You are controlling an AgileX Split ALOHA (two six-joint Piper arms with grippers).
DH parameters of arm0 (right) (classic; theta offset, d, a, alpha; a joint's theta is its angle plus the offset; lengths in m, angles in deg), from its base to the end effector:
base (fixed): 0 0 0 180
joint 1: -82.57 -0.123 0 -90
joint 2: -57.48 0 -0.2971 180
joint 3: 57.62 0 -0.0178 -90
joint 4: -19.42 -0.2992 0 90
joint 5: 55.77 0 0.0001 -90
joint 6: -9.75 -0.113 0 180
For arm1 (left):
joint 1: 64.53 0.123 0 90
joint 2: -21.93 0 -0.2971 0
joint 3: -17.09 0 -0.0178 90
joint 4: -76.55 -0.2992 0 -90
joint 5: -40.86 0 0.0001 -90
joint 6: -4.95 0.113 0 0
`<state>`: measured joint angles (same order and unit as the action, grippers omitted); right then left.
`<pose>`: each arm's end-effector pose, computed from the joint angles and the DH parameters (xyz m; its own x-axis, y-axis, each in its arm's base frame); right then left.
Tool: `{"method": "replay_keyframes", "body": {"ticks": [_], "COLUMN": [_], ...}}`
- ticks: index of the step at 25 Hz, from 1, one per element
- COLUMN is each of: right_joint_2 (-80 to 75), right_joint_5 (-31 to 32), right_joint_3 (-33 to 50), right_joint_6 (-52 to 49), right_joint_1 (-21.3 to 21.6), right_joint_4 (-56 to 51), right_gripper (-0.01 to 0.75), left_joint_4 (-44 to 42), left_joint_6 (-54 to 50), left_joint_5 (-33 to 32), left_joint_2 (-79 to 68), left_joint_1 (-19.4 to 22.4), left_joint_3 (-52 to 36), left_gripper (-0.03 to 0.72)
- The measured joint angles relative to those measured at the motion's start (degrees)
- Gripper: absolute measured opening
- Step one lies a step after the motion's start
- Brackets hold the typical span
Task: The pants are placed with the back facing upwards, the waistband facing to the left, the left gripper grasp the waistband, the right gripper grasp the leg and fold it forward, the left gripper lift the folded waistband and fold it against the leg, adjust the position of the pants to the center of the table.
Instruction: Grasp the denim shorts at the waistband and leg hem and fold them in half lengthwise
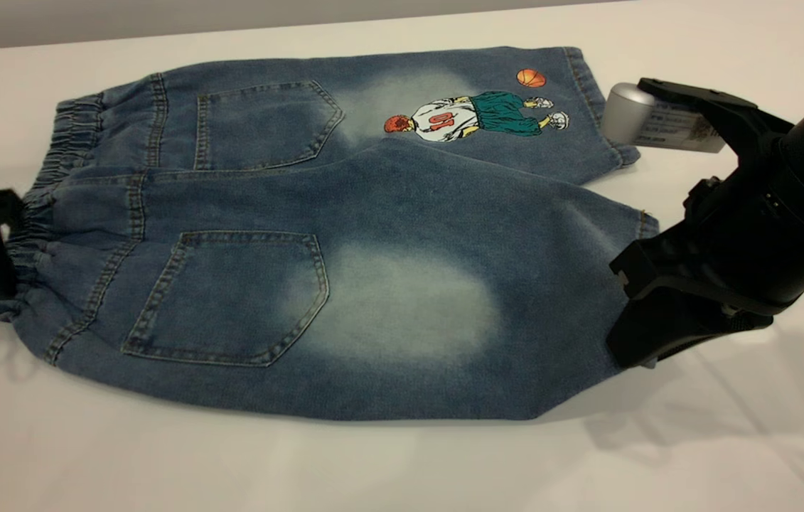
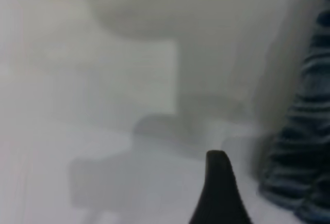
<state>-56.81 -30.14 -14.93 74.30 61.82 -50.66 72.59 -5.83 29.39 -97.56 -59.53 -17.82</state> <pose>0.2456 0.1423 0.0251 -0.9323 -0.2927 -0.2125 -0.3569 0.8399 0.4090 0.3178 0.0294 0.0099 -0.9481 -0.2035 -0.2444 -0.2059 0.9784 -0.0162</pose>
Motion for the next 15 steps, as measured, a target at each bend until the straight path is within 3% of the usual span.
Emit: {"method": "replay_keyframes", "body": {"ticks": [5, 15], "right_joint_2": [0.0, 0.0], "right_joint_5": [0.0, 0.0], "right_joint_3": [0.0, 0.0], "right_joint_6": [0.0, 0.1], "right_joint_1": [0.0, 0.0], "right_joint_4": [0.0, 0.0], "right_gripper": [0.029, 0.029], "left_joint_4": [-0.1, -0.1], "left_joint_6": [-0.1, -0.3], "left_joint_5": [0.5, -2.9], "left_joint_2": [0.0, -0.8], "left_joint_1": [-2.6, -2.5], "left_joint_3": [1.0, 1.0], "left_gripper": [0.456, 0.456]}}
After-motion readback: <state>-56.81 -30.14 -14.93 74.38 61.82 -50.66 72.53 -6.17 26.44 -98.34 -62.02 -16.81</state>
